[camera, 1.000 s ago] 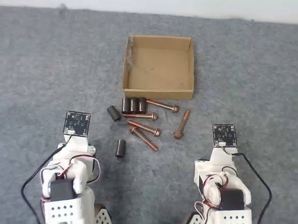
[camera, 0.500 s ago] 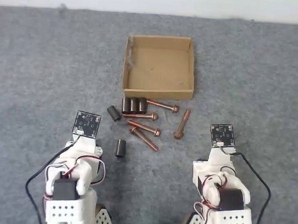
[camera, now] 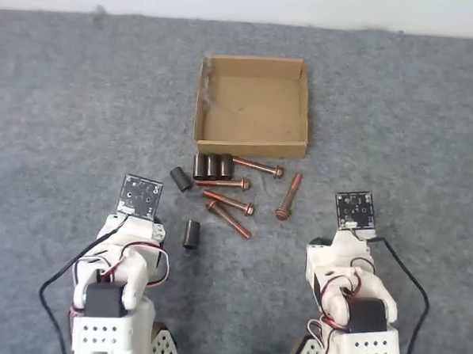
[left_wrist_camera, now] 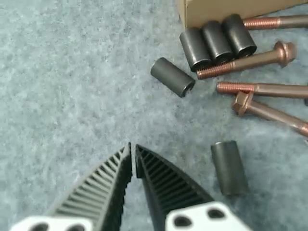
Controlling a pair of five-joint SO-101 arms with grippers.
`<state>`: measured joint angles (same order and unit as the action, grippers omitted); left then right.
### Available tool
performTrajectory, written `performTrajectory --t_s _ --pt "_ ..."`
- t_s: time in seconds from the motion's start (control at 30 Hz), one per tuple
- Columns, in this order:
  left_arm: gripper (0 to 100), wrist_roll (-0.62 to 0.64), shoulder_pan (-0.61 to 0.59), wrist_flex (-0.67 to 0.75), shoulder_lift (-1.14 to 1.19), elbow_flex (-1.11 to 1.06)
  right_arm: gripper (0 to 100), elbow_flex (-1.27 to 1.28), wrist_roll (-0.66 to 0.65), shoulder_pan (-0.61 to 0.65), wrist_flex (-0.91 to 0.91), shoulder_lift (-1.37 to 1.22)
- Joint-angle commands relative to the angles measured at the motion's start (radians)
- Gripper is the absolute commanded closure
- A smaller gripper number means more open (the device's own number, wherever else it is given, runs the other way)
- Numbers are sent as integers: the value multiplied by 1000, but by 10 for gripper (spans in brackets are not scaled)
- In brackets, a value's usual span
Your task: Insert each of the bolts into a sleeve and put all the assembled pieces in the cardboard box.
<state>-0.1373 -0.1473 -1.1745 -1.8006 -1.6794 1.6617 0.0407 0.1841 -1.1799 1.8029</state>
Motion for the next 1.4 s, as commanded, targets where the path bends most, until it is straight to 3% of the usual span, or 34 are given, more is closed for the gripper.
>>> performTrajectory --t_s 0.0,0.13,0.37,0.57,0.87,1.13,1.37 --pt "987 -6 -95 26 -25 61 988 -41 -48 12 51 2" --pt "987 0 -252 26 -25 76 989 -41 -262 16 107 1" --pt "987 0 -327 -23 -23 105 989 -106 -216 199 70 -12" --pt "987 2 -399 12 -23 108 989 -221 -143 262 41 -71" --pt "988 3 -411 11 -23 131 989 -407 -80 361 113 -487" --pt "988 3 -439 -23 -21 170 988 -560 91 585 303 -854" --pt "989 3 -439 -20 -8 180 988 -835 216 604 354 -1256"
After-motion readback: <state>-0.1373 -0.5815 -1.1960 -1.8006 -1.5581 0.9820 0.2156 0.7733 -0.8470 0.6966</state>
